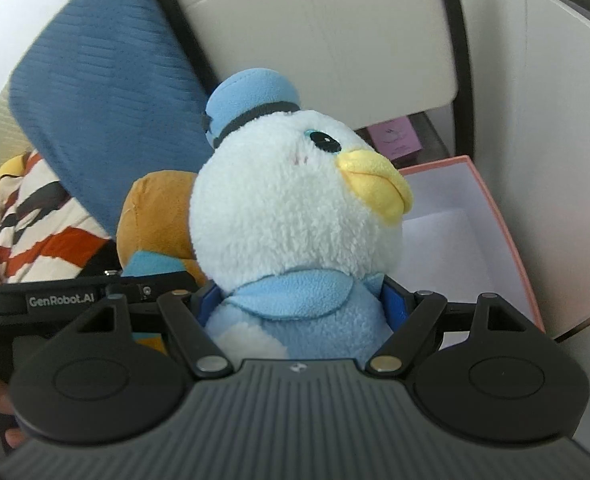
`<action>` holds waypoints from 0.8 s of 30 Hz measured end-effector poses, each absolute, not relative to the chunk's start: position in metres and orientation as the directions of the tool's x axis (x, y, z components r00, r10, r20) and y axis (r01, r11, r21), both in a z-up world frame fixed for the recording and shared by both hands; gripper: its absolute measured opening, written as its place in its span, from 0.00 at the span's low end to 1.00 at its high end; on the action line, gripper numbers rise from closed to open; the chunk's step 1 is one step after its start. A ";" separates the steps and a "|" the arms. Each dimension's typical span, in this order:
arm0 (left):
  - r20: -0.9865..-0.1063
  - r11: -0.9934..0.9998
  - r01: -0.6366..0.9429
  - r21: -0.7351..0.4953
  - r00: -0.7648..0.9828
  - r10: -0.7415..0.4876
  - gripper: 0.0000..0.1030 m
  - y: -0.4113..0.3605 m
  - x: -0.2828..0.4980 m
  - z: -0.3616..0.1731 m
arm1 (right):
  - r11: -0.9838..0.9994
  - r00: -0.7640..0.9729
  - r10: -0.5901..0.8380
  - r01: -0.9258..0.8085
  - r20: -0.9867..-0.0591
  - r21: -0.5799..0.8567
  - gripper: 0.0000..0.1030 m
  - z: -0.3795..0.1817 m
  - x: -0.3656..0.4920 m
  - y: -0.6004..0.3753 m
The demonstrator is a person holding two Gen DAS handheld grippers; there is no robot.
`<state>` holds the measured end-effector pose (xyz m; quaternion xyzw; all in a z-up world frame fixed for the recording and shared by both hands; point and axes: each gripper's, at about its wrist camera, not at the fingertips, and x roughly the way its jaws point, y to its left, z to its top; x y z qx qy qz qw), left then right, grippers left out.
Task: Organize objects
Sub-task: 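Lower the bear into the pink box with the left gripper while the right lowers the duck beside it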
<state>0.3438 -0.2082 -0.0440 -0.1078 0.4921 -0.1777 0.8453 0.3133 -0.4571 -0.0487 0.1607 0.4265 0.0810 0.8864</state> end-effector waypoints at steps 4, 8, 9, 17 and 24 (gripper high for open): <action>-0.803 0.912 0.189 -0.364 0.432 -0.410 0.75 -0.230 0.358 -0.067 | 0.935 0.609 0.271 0.017 -0.745 0.354 0.78 -0.069 0.322 -0.475; -0.818 0.917 0.207 -0.341 0.416 -0.398 0.75 -0.253 0.369 -0.089 | 0.938 0.593 0.252 0.043 -0.765 0.343 0.78 -0.094 0.334 -0.489; -0.823 0.917 0.208 -0.340 0.406 -0.397 0.75 -0.259 0.373 -0.096 | 0.940 0.588 0.248 0.047 -0.770 0.338 0.78 -0.101 0.337 -0.492; -0.855 0.927 0.236 -0.293 0.368 -0.364 0.75 -0.286 0.389 -0.142 | 0.957 0.559 0.198 0.068 -0.805 0.282 0.78 -0.148 0.360 -0.504; -0.862 0.928 0.247 -0.281 0.360 -0.357 0.75 -0.297 0.395 -0.167 | 0.965 0.559 0.182 0.056 -0.809 0.255 0.78 -0.176 0.370 -0.514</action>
